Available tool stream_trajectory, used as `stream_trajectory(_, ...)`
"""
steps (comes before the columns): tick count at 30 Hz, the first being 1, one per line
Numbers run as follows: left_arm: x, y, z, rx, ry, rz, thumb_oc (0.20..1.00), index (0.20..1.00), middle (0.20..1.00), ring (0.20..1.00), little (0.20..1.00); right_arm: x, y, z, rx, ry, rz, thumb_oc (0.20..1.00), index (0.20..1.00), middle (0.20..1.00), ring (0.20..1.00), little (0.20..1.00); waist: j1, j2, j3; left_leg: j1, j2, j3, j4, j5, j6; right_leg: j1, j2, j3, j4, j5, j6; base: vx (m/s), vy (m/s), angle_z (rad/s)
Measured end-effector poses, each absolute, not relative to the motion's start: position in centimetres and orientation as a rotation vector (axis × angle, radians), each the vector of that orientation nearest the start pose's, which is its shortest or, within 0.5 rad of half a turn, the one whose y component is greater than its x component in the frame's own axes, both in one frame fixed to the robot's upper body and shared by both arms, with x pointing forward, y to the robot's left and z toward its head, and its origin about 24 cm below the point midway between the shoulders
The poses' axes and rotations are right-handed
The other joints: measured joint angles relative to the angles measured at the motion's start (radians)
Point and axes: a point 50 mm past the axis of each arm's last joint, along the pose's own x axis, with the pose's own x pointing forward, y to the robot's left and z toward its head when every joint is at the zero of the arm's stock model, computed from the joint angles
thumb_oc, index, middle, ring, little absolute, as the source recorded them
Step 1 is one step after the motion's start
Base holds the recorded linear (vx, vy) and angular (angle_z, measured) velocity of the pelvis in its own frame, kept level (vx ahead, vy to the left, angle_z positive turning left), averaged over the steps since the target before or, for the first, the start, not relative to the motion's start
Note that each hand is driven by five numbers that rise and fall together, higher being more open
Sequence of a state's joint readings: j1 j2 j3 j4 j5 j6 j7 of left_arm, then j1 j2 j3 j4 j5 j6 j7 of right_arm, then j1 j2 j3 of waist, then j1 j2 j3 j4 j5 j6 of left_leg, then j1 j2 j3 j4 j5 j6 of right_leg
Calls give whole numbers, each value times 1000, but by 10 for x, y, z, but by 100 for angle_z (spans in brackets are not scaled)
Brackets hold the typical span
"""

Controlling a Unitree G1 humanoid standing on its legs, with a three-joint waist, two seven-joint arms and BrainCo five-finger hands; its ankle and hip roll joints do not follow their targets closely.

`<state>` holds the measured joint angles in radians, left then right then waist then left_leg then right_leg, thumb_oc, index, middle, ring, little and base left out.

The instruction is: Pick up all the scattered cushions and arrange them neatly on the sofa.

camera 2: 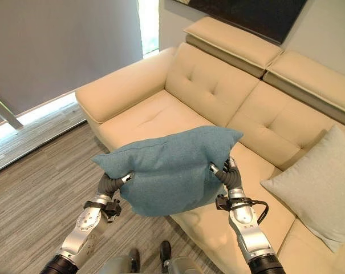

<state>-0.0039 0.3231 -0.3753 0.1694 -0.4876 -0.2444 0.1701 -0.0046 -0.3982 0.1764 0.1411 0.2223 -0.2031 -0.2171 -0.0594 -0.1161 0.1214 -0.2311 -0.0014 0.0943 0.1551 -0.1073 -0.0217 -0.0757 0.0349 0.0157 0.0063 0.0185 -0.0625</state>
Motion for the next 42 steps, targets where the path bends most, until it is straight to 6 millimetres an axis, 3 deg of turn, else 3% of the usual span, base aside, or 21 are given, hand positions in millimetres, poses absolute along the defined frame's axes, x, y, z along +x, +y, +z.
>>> stream_trajectory(4,239,146,10,-149,75,-102,200,200,200,200,200,250,-205,36,-175,-41,-86,200,200,200,200,200,17,7,1,-65,12,-81,-81,87,-4,80,29,55,-48,-27,6,230,148,-51)
stream_trajectory(6,238,145,8,-147,85,-105,200,200,200,200,200,248,-206,33,-177,-31,-89,200,200,200,200,200,7,20,-2,-56,17,-71,-86,103,11,116,32,60,-43,-56,13,299,253,-44)
stream_trajectory(7,238,144,8,-148,90,-110,200,200,200,200,200,247,-207,33,-180,-27,-91,200,200,200,200,200,-5,35,-11,-11,15,-70,-91,100,20,127,34,83,-5,-98,18,235,248,-40)
stream_trajectory(9,237,144,7,-150,92,-109,200,200,200,200,200,247,-206,34,-180,-33,-87,200,200,200,200,200,-5,49,-17,46,10,-41,-137,197,48,109,26,93,113,-181,56,216,268,-58)
stream_trajectory(10,237,144,8,-146,90,-109,200,200,200,200,200,247,-203,34,-173,-35,-79,200,200,200,200,200,-13,42,-22,80,-15,-9,-150,197,91,67,-4,77,241,-226,89,141,205,-64)
stream_trajectory(12,240,147,11,-135,79,-107,200,200,200,200,200,248,-201,35,-175,-43,-72,200,200,200,200,200,-3,46,-20,117,-30,39,-158,196,121,-40,-38,26,485,-251,146,98,155,-54)
stream_trajectory(14,243,148,13,-133,69,-107,200,200,200,200,200,248,-201,36,-175,-45,-69,200,200,200,200,200,-4,47,-19,142,-53,50,-152,173,139,-80,-95,-16,577,-271,167,148,142,-30)
stream_trajectory(15,244,151,15,-127,60,-99,200,200,200,200,200,249,-198,36,-165,-49,-65,200,200,200,200,200,-1,48,-19,163,-70,68,-154,149,152,-126,-164,-65,632,-269,170,261,104,-25)
stream_trajectory(17,245,153,16,-120,57,-97,200,200,200,200,200,248,-196,35,-164,-43,-59,200,200,200,200,200,-5,52,-14,179,-71,59,-158,139,144,-139,-180,-85,601,-269,170,213,44,-13)
stream_trajectory(19,246,156,17,-114,53,-90,200,200,200,200,200,248,-195,35,-164,-39,-44,200,200,200,200,200,0,53,-14,198,-65,57,-181,132,133,-143,-167,-128,461,-268,172,146,-6,-9)
stream_trajectory(23,248,156,18,-108,51,-95,200,200,200,200,200,248,-196,32,-168,-27,-47,200,200,200,200,200,-6,43,-16,216,-89,64,-188,109,108,-206,-129,-265,333,-161,154,146,-63,5)
stream_trajectory(25,248,154,18,-113,50,-101,200,200,200,200,200,248,-198,32,-168,-26,-52,200,200,200,200,200,-14,40,-16,225,-104,50,-187,107,106,-180,-113,-243,268,-138,139,131,-77,20)
stream_trajectory(27,247,152,16,-122,55,-106,200,200,200,200,200,247,-201,31,-170,-20,-61,200,200,200,200,200,-22,39,-15,234,-110,37,-172,90,78,-130,-90,-220,188,-92,102,95,-119,36)
stream_trajectory(29,247,154,17,-117,54,-109,200,200,200,200,200,247,-200,29,-169,-11,-62,200,200,200,200,200,-11,0,0,165,-115,47,21,53,21,-107,-79,-222,211,-94,33,11,-42,23)
stream_trajectory(30,246,155,15,-109,63,-111,200,200,200,200,200,245,-202,28,-180,-5,-60,200,200,200,200,200,-2,-32,-1,66,-107,64,227,5,5,-69,-94,-222,169,-71,-19,27,-4,9)
stream_trajectory(33,242,149,11,-138,76,-112,200,200,200,200,200,249,-203,33,-192,-24,-61,200,200,200,200,200,29,-23,-9,-43,-14,27,350,-18,3,-46,-60,-150,126,-63,-32,99,67,-45)
stream_trajectory(34,241,149,11,-136,77,-112,200,200,200,200,200,249,-204,33,-192,-27,-64,200,200,200,200,200,24,-21,-10,-28,0,-28,224,-17,1,-37,-53,-122,103,-43,-11,107,91,-90)
stream_trajectory(37,241,146,10,-147,81,-113,200,200,200,200,200,250,-206,34,-201,-30,-70,200,200,200,200,200,21,-7,-8,6,4,-176,17,13,-14,-31,-33,-24,66,-22,1,102,58,-88)
stream_trajectory(39,242,144,11,-148,79,-120,200,200,200,200,200,250,-209,35,-210,-29,-82,200,200,200,200,200,14,5,2,12,-2,-245,-34,37,-16,-18,-28,7,44,-7,2,139,135,-88)
stream_trajectory(40,241,138,10,-163,82,-133,200,200,200,200,200,250,-212,35,-221,-29,-91,200,200,200,200,200,1,22,5,21,0,-277,-71,52,-12,-11,-14,43,40,-9,21,179,236,-79)
stream_trajectory(42,240,136,8,-169,90,-131,200,200,200,200,200,250,-216,36,-232,-29,-98,200,200,200,200,200,8,58,13,52,22,-259,-99,111,-11,3,-2,64,37,-13,38,125,251,-97)
